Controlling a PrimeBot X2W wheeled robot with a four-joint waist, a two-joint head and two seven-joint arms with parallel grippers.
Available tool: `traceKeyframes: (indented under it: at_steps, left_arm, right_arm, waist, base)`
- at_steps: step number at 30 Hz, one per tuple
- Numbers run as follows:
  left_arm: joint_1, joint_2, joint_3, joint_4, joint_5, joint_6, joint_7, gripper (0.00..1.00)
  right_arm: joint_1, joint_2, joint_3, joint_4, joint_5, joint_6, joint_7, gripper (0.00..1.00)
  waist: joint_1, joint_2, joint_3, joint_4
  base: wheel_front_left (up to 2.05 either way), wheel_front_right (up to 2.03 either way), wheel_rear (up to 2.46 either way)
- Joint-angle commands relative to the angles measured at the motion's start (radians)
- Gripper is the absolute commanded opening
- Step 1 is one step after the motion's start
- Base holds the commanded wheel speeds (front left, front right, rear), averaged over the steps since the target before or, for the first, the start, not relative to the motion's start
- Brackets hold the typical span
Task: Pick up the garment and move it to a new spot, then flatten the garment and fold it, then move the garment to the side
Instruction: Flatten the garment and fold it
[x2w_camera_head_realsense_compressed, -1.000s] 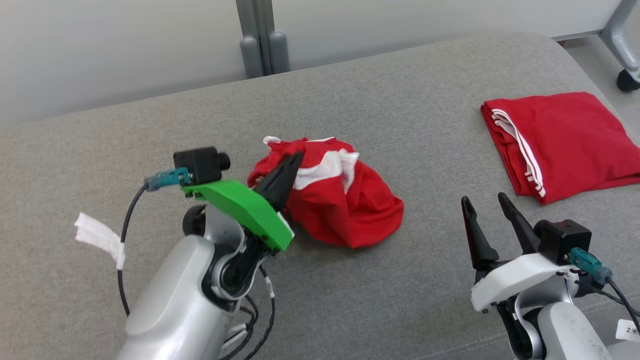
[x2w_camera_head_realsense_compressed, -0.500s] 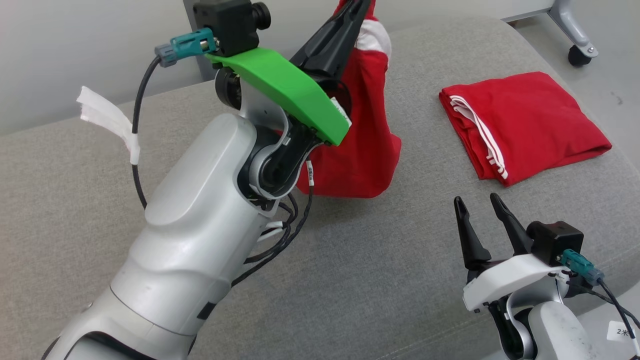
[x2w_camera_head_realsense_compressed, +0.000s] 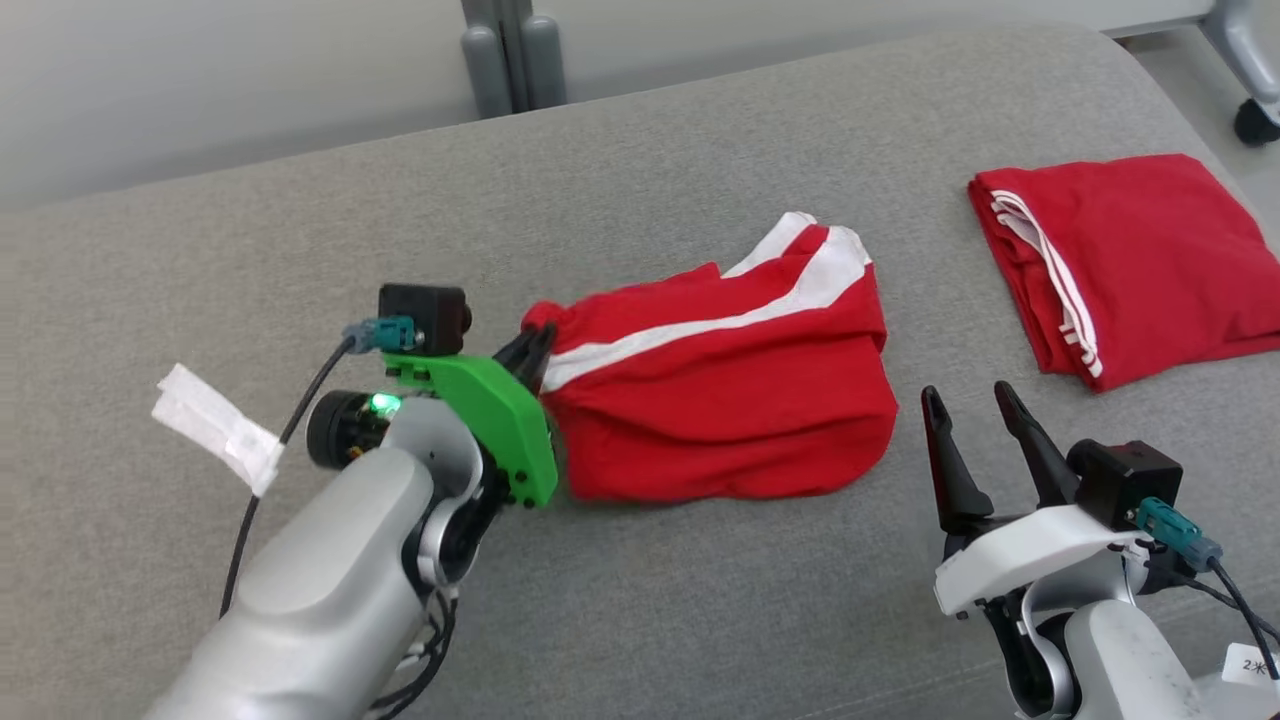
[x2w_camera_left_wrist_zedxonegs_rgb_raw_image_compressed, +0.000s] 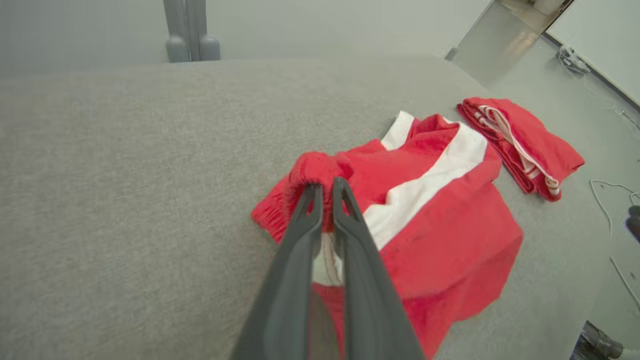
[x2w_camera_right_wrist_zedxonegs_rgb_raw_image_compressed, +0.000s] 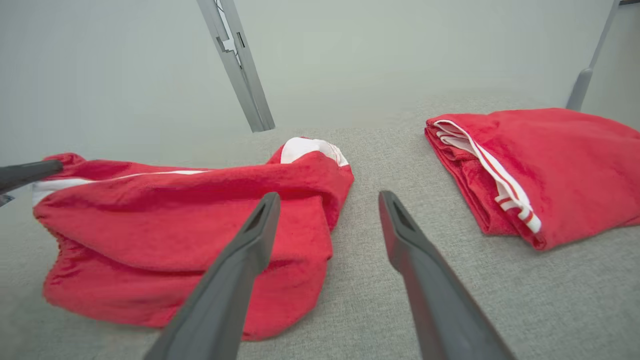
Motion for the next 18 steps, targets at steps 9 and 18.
traceKeyframes:
  at_steps: [9, 18]
  left_arm:
    - [0.116, 0.114, -0.025, -0.099, 0.079, 0.146, -0.004, 0.0]
    - [0.193, 0.073, 0.044, -0.135, 0.023, 0.109, -0.176, 1.0]
  right_arm:
    - [-0.006, -0.002, 0.006, -0.016, -0.011, -0.002, 0.022, 1.0]
    - [0.006, -0.013, -0.003, -0.023, -0.011, -0.002, 0.031, 1.0]
  waist:
    - [0.0, 0.0, -0.006, 0.13]
    - [0.0, 0.0, -0.038, 0.125]
  base:
    - [0.0, 0.0, 0.0]
    - [0.0, 0.0, 0.0]
